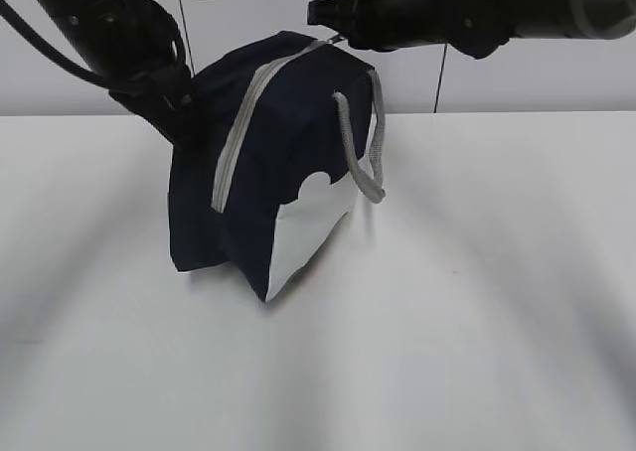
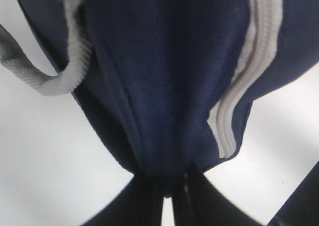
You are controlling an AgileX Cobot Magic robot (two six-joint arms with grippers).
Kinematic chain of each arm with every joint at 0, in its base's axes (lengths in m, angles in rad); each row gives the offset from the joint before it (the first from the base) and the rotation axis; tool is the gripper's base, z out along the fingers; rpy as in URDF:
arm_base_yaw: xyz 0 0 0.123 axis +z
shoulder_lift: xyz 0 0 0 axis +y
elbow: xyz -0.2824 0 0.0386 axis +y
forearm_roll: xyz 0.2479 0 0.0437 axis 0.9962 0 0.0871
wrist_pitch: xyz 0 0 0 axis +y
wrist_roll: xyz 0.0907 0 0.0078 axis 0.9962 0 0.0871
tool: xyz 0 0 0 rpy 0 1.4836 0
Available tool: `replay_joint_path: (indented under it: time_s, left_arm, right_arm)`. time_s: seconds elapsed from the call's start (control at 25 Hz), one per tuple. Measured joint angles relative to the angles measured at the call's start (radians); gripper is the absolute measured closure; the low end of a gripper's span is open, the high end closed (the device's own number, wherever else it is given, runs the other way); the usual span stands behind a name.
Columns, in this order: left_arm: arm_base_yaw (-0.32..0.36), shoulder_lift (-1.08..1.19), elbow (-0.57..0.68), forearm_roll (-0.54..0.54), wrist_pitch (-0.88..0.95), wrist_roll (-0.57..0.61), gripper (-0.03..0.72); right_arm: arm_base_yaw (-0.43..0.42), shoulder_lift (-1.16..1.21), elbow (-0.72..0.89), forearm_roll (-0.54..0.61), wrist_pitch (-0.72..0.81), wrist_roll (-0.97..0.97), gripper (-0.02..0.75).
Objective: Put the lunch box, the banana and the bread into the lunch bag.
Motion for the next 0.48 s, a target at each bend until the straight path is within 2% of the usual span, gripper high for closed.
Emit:
replay_joint_path:
  time_s: [0.12, 0.36, 0.48]
  left_arm:
    - [0.000, 0.000, 0.000, 0.000, 0.007, -0.034, 0.638]
    - [0.000, 0.000, -0.002, 0.000, 0.015, -0.111, 0.341]
    - [0.000, 0.000, -0.039, 0.000, 0.019, -0.143, 0.272]
  right_arm:
    - [0.026, 0.000, 0.000, 0.001, 0.002, 0.000, 0.738]
    - [0.035, 0.000, 0.000, 0.030, 0.008, 0.000, 0.738]
    - [0.035, 0.000, 0.000, 0.049, 0.017, 0.000, 0.738]
